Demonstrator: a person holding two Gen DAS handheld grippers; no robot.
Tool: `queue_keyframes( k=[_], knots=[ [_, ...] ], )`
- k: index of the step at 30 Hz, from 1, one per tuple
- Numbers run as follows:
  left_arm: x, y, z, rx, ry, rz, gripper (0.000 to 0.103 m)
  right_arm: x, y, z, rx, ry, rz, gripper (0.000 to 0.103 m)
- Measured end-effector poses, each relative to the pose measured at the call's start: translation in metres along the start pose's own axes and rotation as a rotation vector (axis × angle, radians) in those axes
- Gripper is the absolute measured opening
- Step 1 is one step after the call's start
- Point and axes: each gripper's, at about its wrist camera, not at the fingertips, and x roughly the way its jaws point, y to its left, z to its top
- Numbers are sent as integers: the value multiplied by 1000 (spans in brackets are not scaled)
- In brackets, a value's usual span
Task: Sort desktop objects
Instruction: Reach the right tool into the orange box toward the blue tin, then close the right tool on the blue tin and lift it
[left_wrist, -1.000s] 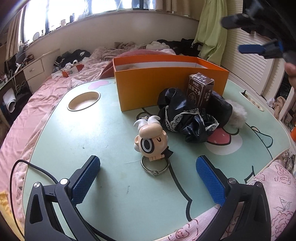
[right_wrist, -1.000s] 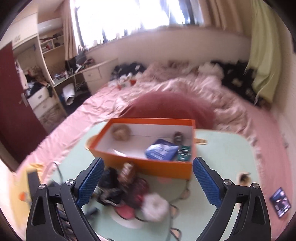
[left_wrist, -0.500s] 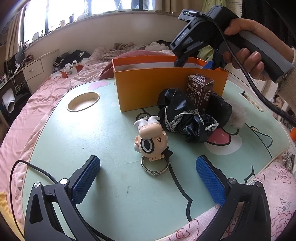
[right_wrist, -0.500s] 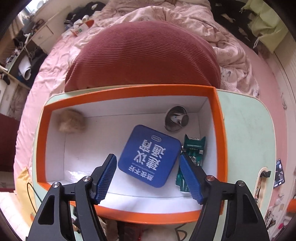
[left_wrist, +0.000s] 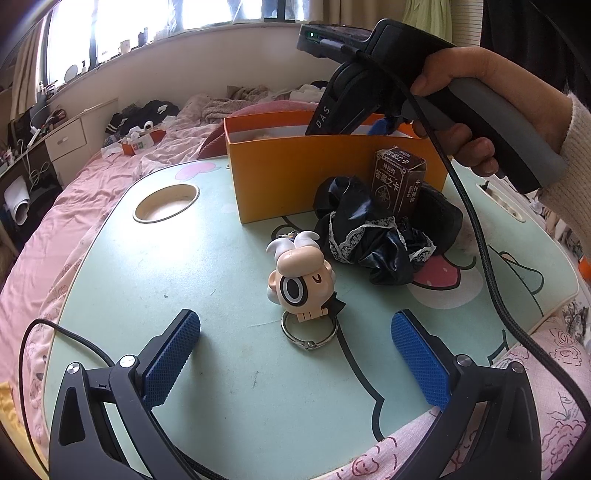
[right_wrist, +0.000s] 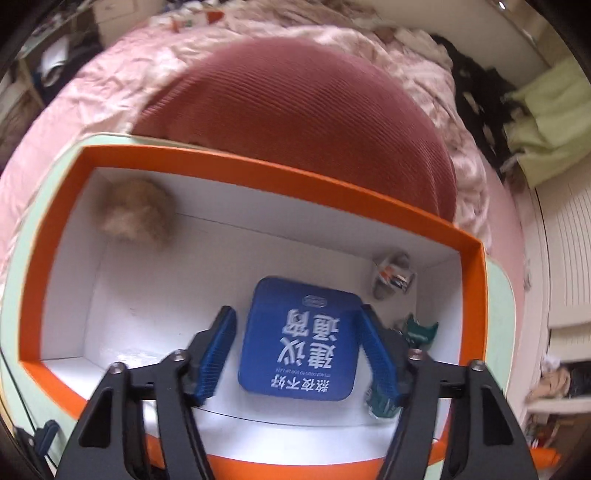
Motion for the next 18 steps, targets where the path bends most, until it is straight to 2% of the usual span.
queue_keyframes(
  k=[2,6,10,13,15,17,18],
  knots=[
    [0,1,0,0,0,0,103,-1,-1,-2,0,-5,40,54],
    [0,1,0,0,0,0,103,2,-9,-3,36,3,25,56],
    [0,1,0,0,-1,0,103,1,-13,-9,-4,1,-13,71],
    [0,1,0,0,-1,0,103,0,-11,-1,-7,0,-41,73],
    [0,1,0,-1,-1,0,103,6,-16,1,15,37,-16,74],
    [0,1,0,-1,0,0,103,20,-24,0,67,121,50,74],
    [0,0,0,-2,-1,-1,103,20,-30,0,103,112,78,74]
  ],
)
